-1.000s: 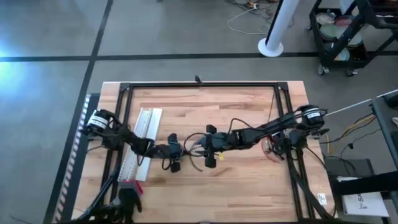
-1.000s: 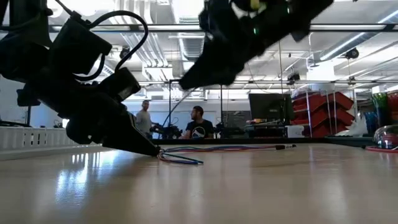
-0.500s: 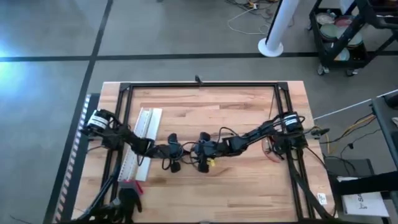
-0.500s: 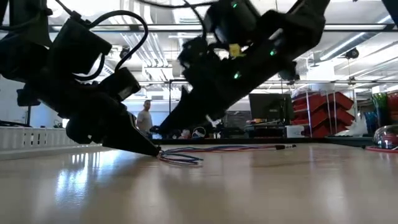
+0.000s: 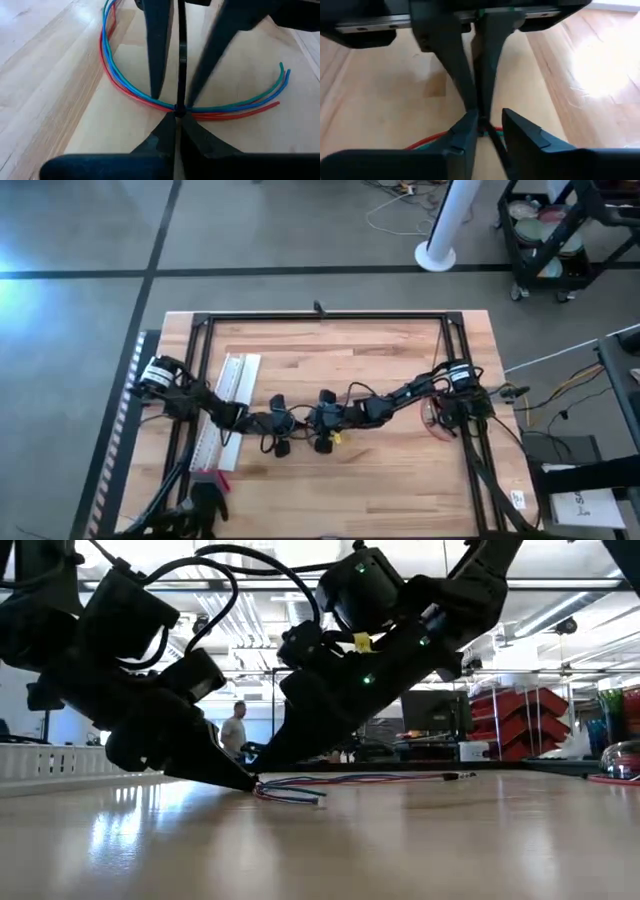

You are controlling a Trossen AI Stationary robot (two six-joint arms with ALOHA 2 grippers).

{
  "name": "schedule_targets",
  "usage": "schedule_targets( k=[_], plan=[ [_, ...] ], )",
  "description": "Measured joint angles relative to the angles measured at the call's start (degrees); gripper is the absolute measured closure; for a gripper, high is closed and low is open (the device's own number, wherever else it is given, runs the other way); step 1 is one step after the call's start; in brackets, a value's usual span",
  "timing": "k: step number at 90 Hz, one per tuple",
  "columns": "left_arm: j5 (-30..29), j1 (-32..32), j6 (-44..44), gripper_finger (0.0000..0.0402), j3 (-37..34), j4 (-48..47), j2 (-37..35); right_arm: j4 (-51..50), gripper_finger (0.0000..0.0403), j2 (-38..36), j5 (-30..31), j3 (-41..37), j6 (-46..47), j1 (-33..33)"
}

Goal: Ziptie cables
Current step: Wrap the cable wires using bottom black ziptie

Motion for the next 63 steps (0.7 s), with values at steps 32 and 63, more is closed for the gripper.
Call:
schedule_targets(
  k=[32,63],
  plan=[
    [-0.06,0.0,0.02,0.0401,0.0,-0.41,0.0,-2.29,0.04,-3.6,0.33,-0.02,-1.16,-0.02],
    [0.03,-0.07,1.11,0.0401,-0.13,-1.28,-1.93,-5.17,0.0402,-5.2,0.23,-0.05,-1.47,0.24]
  ],
)
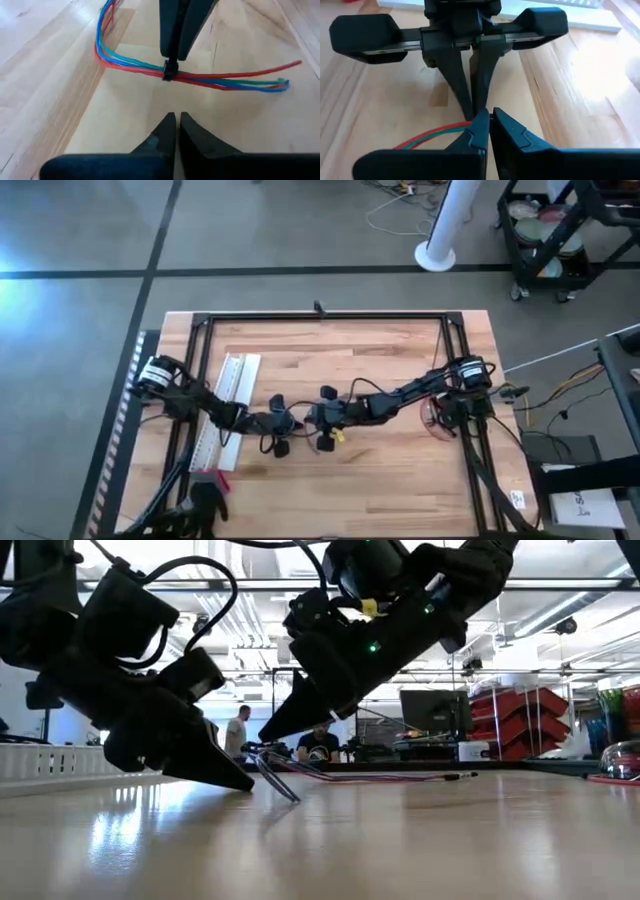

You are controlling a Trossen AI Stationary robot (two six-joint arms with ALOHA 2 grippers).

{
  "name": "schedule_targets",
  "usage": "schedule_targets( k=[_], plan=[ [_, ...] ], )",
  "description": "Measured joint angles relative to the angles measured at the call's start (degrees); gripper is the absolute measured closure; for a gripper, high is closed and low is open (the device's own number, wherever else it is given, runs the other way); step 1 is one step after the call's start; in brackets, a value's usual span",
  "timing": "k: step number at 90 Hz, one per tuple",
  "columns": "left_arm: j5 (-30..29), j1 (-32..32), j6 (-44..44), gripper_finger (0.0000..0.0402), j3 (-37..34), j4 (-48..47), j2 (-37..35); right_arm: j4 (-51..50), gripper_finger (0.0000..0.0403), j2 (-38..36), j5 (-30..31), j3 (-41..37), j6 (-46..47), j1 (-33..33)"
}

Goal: Ziptie cables
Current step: Wrap the cable wires using bottom black ziptie

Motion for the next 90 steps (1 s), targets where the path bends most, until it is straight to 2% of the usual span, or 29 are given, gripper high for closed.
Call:
schedule_targets(
  k=[18,58,90],
  plan=[
    [-1.21,-0.06,1.43,0.0395,0.0,0.82,-2.62,-0.05,0.0402,0.44,-0.15,-0.23,0.25,-0.01],
    [-2.56,-0.37,4.52,0.0322,0.04,1.59,-3.02,-5.09,0.0402,0.52,-0.22,0.05,4.63,-0.35],
    [-2.52,-0.74,0.83,0.0274,0.04,-5.83,-6.51,-5.22,0.0401,-0.58,-0.2,0.05,5.58,-0.09]
  ],
)
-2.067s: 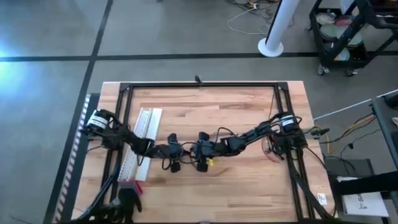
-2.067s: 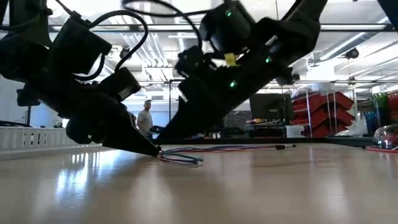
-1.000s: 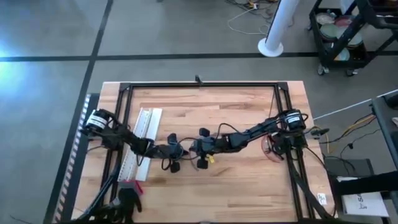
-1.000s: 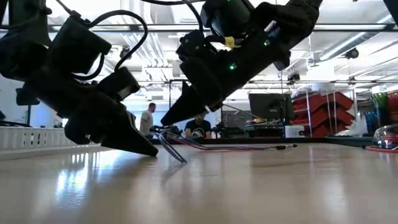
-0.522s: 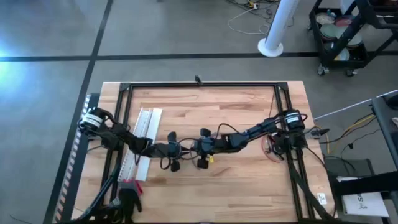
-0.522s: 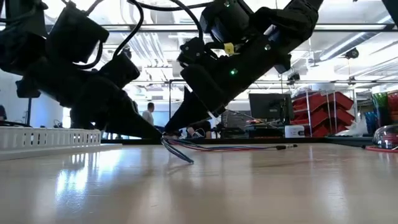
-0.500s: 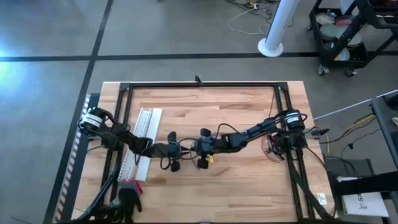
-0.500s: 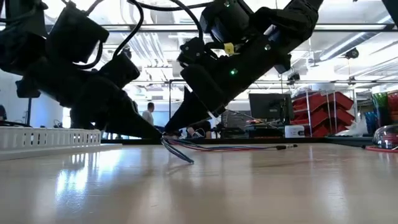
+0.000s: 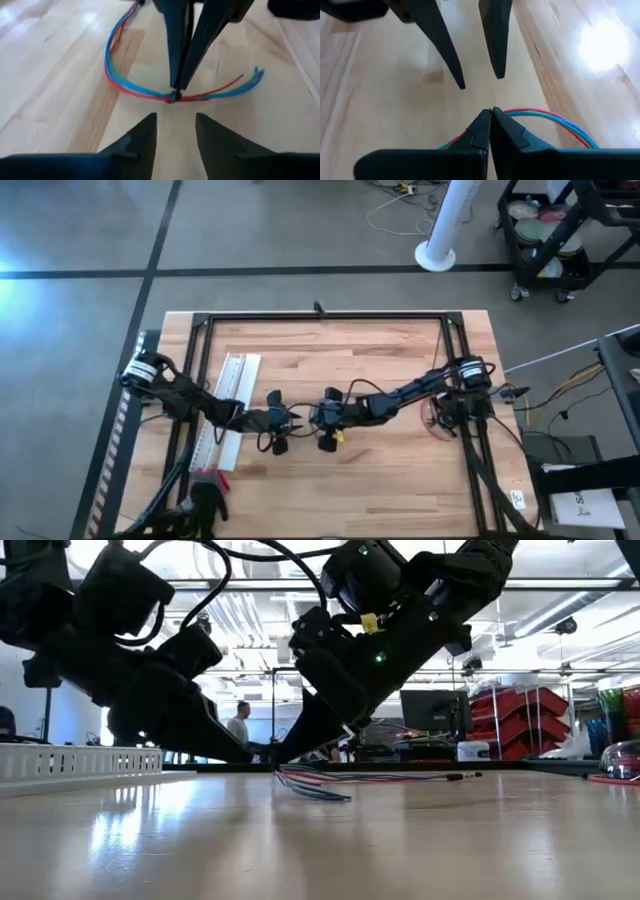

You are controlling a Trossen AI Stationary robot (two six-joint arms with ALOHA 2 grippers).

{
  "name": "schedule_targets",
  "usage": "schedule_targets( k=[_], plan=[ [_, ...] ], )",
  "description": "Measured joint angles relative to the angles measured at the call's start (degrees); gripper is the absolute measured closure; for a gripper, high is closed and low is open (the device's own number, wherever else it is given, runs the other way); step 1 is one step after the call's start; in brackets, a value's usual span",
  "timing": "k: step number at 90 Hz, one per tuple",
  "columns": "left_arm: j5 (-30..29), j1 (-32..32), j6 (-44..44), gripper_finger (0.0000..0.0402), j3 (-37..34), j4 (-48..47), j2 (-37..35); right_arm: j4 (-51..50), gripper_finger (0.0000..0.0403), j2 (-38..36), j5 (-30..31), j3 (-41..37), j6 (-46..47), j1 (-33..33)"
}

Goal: Ziptie cables
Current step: Wrap the cable wires using bottom black ziptie

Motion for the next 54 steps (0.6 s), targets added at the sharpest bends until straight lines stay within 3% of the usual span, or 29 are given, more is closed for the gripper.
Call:
schedule_targets(
  k=[14,32,54],
  plan=[
    [-0.35,-0.97,-0.65,0.026,0.0,-0.06,-1.16,0.17,0.0401,-0.61,0.0,0.02,-0.6,0.0],
    [-8.46,-2.81,-0.09,0.026,0.02,1.08,-1.81,0.17,0.0402,-0.65,-0.1,0.04,-0.55,0.02],
    [-8.57,-3.1,2.21,0.0274,0.06,6.92,1.94,0.12,0.0402,-0.65,-0.17,0.18,0.46,0.02]
  ],
)
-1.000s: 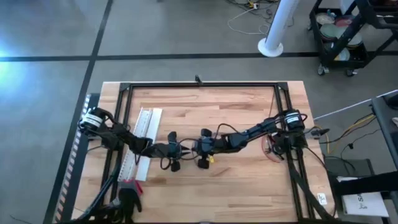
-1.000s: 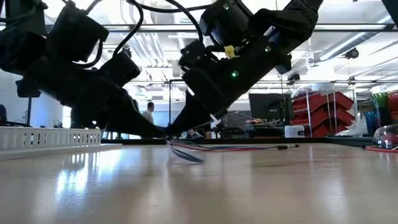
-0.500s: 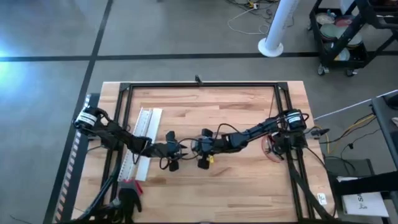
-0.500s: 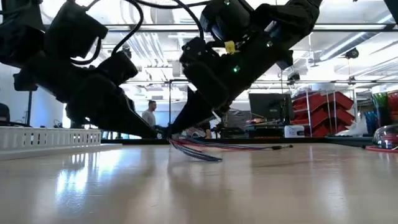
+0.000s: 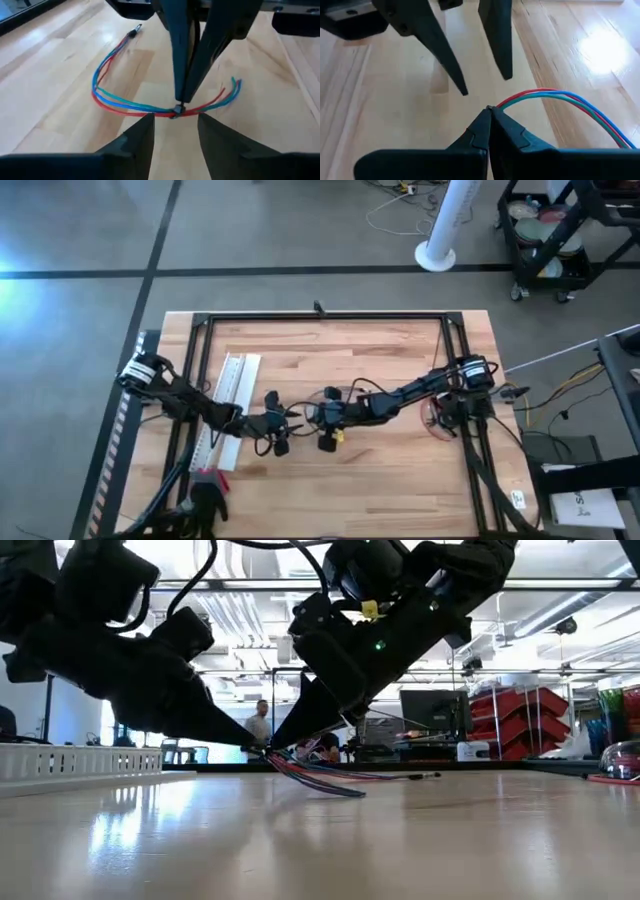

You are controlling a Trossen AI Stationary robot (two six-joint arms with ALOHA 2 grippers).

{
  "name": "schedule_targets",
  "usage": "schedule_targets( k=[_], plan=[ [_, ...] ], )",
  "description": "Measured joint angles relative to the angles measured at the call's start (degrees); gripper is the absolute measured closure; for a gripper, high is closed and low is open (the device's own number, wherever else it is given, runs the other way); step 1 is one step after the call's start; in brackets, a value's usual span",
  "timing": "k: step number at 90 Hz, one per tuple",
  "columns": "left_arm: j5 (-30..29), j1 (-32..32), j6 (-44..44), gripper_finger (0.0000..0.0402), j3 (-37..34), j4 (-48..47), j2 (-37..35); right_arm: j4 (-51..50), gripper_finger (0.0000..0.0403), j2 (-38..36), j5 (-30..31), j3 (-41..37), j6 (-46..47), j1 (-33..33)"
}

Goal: Ziptie cables
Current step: Wrap the cable wires using bottom black ziptie

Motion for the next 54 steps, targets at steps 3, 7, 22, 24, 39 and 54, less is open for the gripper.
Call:
schedule_targets(
  k=[3,7,22,24,39,54],
  plan=[
    [-0.01,0.0,1.1,0.0276,0.22,1.37,0.7,-0.01,0.0402,0.0,0.0,0.16,0.39,0.0],
    [-0.01,0.0,2.46,0.028,0.89,2.3,1.62,-0.1,0.0402,0.0,0.0,0.51,1.28,-0.02],
    [-0.63,0.0,6.11,0.0295,3.75,0.25,4.01,-2.4,0.0403,0.0,-0.05,2.8,2.36,-0.02],
    [-1.04,0.0,6.27,0.0297,3.88,-0.26,4.1,-3.6,0.0403,0.0,0.0,3.36,2.83,-0.02],
    [-3.49,-0.02,6.47,0.0306,4.42,-1.93,4.25,-11.23,0.0403,0.0,0.17,6.09,6.69,-0.07],
    [-3.56,-0.13,6.33,0.0313,4.58,-2.53,4.22,-12.01,0.0403,0.0,0.15,6.6,11.17,-0.03]
  ],
)
